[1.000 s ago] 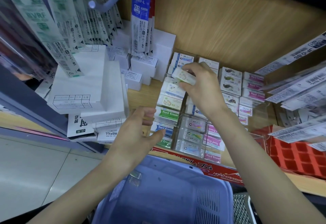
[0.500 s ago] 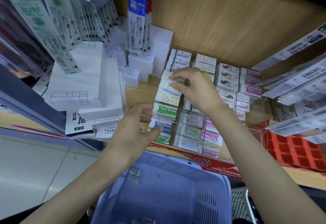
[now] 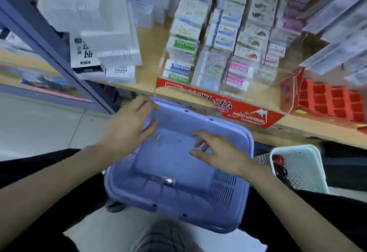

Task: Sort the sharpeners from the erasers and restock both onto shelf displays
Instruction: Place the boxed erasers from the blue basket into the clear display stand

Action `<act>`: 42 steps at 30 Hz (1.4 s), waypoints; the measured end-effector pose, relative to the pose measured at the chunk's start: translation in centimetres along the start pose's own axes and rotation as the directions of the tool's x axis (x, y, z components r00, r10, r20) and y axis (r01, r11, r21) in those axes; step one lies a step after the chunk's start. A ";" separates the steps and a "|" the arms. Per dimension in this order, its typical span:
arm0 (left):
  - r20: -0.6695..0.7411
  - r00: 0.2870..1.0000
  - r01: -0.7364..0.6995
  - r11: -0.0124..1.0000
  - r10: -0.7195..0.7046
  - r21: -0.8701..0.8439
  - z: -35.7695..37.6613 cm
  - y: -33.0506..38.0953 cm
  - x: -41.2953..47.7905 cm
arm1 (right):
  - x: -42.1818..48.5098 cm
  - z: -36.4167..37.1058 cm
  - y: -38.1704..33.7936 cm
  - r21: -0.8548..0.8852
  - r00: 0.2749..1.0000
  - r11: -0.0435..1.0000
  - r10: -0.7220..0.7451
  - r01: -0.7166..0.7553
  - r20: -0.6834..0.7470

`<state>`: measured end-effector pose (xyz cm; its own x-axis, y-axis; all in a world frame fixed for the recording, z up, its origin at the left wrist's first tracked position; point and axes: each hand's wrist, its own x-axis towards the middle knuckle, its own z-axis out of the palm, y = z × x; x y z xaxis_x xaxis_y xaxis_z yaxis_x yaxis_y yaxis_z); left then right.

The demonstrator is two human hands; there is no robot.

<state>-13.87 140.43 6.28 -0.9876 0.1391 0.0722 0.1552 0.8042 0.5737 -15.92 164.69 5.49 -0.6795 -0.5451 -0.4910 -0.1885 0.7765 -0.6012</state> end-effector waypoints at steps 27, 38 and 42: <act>0.008 0.837 0.527 0.803 -0.547 -0.277 7.9 -8.7 -5.8 | 11.6 24.7 7.8 0.025 0.901 0.965 0.233 -0.260 0.367; -0.017 0.883 0.469 0.882 -0.469 0.035 6.6 -7.6 -5.8 | 8.2 13.5 3.1 0.321 0.968 0.914 0.222 -0.249 0.119; 0.035 0.948 0.317 0.948 -0.318 0.012 4.5 -4.4 -4.7 | 5.1 5.5 -0.2 0.333 0.992 0.935 0.126 -0.123 0.012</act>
<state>-9.83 138.85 -0.21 -0.9844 -0.1037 -0.1421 -0.1662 0.8138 0.5569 -15.41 160.06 -0.39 -0.6893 -0.4468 -0.5703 0.1435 0.6873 -0.7120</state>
